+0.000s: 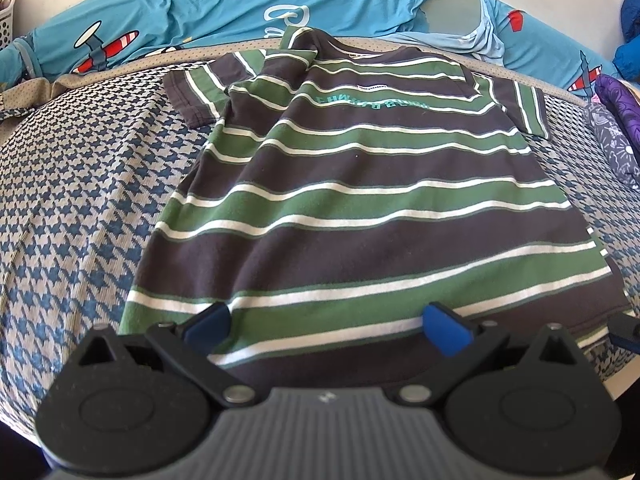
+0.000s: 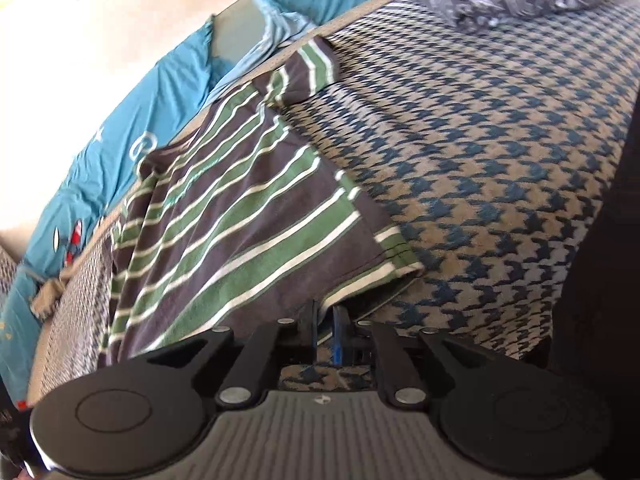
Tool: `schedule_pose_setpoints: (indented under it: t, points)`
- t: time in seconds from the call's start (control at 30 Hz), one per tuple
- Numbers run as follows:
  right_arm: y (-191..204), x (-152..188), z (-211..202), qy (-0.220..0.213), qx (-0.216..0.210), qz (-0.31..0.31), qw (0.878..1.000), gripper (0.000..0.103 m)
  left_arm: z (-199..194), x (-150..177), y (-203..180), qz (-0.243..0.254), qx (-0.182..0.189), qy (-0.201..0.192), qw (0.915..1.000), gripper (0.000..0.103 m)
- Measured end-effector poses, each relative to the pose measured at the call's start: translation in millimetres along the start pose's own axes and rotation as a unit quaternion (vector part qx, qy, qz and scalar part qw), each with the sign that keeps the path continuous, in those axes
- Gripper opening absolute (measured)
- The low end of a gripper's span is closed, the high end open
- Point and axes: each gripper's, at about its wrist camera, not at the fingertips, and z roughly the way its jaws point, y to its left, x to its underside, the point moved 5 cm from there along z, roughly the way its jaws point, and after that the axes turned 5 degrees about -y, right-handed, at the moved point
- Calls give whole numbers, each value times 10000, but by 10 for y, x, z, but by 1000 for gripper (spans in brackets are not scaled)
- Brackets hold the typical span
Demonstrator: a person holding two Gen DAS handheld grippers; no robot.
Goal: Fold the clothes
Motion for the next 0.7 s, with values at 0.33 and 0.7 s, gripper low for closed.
schedule_pose_setpoints:
  t: [0.33,0.7]
  points:
    - [-248,-59,29,16,-17,634,9980,18,16,2,-25,89,-59,8,9999,103]
    - [-258,-69,39,35,15,818,9966,22,13,3,-26,100,-49,4,9999,103]
